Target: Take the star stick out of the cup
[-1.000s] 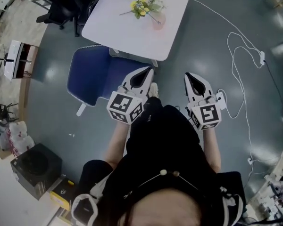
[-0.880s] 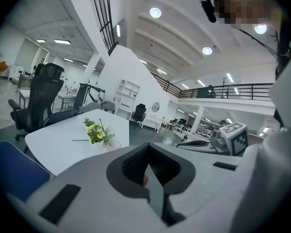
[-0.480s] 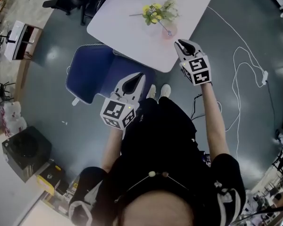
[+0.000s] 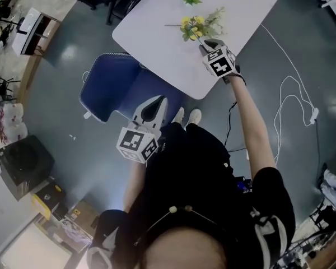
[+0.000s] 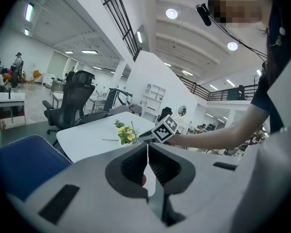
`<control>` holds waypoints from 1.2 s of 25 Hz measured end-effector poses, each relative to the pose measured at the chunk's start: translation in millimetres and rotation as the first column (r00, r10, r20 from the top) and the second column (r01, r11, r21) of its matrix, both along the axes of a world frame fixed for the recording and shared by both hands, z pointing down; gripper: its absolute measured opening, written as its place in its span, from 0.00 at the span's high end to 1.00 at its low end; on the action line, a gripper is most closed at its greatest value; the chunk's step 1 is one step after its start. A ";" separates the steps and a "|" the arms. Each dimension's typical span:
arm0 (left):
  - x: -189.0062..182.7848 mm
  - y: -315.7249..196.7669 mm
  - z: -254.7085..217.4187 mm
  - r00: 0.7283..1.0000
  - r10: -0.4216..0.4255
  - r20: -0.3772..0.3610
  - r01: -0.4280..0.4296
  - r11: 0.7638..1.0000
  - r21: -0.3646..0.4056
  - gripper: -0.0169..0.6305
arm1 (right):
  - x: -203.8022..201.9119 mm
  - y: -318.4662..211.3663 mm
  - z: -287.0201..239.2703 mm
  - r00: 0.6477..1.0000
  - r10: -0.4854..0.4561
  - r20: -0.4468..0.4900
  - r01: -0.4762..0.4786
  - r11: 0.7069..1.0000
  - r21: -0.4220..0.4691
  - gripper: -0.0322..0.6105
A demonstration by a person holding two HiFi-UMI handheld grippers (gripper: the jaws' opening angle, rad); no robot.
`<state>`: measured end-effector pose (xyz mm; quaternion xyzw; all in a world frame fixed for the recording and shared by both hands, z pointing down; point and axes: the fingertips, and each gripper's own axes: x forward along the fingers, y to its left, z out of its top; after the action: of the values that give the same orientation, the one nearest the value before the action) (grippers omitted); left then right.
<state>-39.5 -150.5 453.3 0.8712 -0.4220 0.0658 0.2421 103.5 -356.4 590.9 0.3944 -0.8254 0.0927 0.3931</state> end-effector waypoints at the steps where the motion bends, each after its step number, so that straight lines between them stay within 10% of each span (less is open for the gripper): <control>1: -1.1 -0.3 0.4 1.000 -0.013 0.004 0.013 1.000 -0.003 0.97 | -1.7 -3.0 3.2 1.000 -0.019 -0.019 0.019 1.000 -0.009 0.81; 15: -12.1 -4.5 5.8 0.993 -0.118 0.016 0.118 0.993 -0.022 0.97 | 1.3 -14.1 16.7 0.995 -0.044 -0.089 0.044 0.999 0.001 0.91; 25: 12.7 -18.2 1.9 0.999 -0.041 0.020 0.041 0.999 0.007 0.97 | 22.0 -9.6 -18.4 0.991 0.065 0.118 -0.072 0.996 0.053 0.91; 30: 23.5 -24.2 -1.1 1.000 -0.005 0.024 0.004 1.000 0.028 0.97 | 39.0 -0.1 -44.9 0.934 0.146 0.326 -0.174 0.983 0.059 0.92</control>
<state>-16.0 -174.8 452.2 0.8727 -0.4277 0.0697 0.2252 142.5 -356.5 546.0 0.4569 -0.8466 0.1510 0.2275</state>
